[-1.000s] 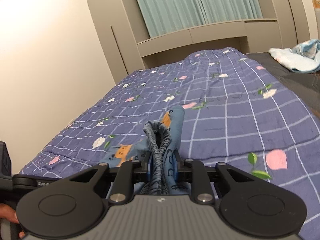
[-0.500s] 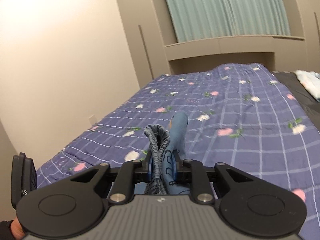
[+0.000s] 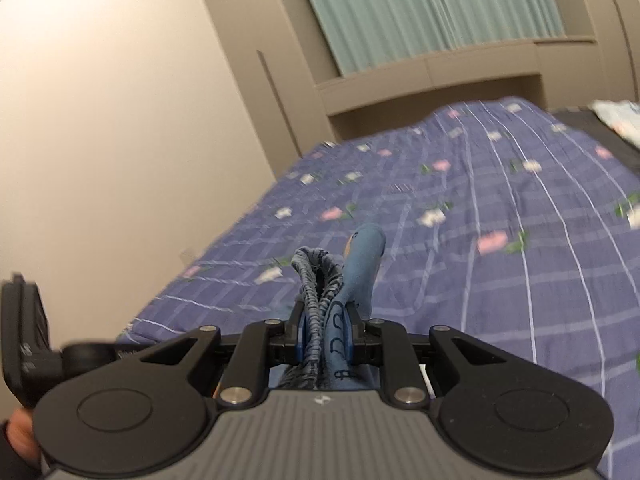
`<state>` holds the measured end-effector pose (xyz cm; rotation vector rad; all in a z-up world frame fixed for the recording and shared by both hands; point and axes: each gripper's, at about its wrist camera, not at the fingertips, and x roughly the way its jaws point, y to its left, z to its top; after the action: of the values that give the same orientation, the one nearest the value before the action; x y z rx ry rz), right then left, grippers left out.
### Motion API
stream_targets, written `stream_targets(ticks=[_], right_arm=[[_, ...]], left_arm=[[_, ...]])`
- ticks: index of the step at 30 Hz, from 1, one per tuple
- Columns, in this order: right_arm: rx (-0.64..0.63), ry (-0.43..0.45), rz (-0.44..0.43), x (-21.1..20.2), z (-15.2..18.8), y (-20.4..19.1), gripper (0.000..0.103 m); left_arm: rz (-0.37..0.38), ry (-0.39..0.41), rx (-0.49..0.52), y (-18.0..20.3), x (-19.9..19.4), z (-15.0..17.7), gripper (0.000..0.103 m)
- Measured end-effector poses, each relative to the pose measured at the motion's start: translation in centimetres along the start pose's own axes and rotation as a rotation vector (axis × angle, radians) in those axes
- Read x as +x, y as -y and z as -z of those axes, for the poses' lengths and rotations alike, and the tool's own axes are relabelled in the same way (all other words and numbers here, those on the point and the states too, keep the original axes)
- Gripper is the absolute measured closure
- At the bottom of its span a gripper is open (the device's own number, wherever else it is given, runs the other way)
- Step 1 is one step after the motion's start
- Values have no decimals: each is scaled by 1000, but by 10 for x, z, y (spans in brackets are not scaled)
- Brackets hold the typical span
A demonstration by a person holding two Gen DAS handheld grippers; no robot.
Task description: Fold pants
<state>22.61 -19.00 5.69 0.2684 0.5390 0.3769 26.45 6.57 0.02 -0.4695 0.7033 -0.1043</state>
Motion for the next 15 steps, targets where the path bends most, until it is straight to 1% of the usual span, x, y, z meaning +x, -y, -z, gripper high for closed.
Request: stream_targets(ticks=[2,4,6,7,8,9,10,11,12,13,14,15], right_arm=[[12,-21,35,4,11,6,83],[23,-34,65,5,20,14,82],[41,-44,97,4,26,22,81],[48,-48,116,3,28,25,78],[54,-54,133,2,30,29,72],[54,-55,150,1,32,31,68],[52,-53,173,0,33,33,63],[45,-50,195,-2,34,35,59],[41,-49,206,-4,36,38,55],[38,-50,214,-6,36,39,48],[35,-49,224,-8,37,41,42],[30,-46,233,-9,38,41,41]], left_arm=[[0,1,19,1,1,1,94],[-7,-2,29,1,1,7,92],[-17,-7,40,3,1,15,83],[-22,-9,43,4,1,19,83],[-25,-9,45,5,-1,22,81],[-27,-9,45,6,-2,25,73],[-29,-7,45,7,-5,27,69],[-33,-3,48,8,-7,30,61],[-39,1,52,9,-10,32,55],[-40,6,54,10,-13,33,53],[-41,10,55,11,-16,35,47],[-39,14,57,12,-19,36,42]])
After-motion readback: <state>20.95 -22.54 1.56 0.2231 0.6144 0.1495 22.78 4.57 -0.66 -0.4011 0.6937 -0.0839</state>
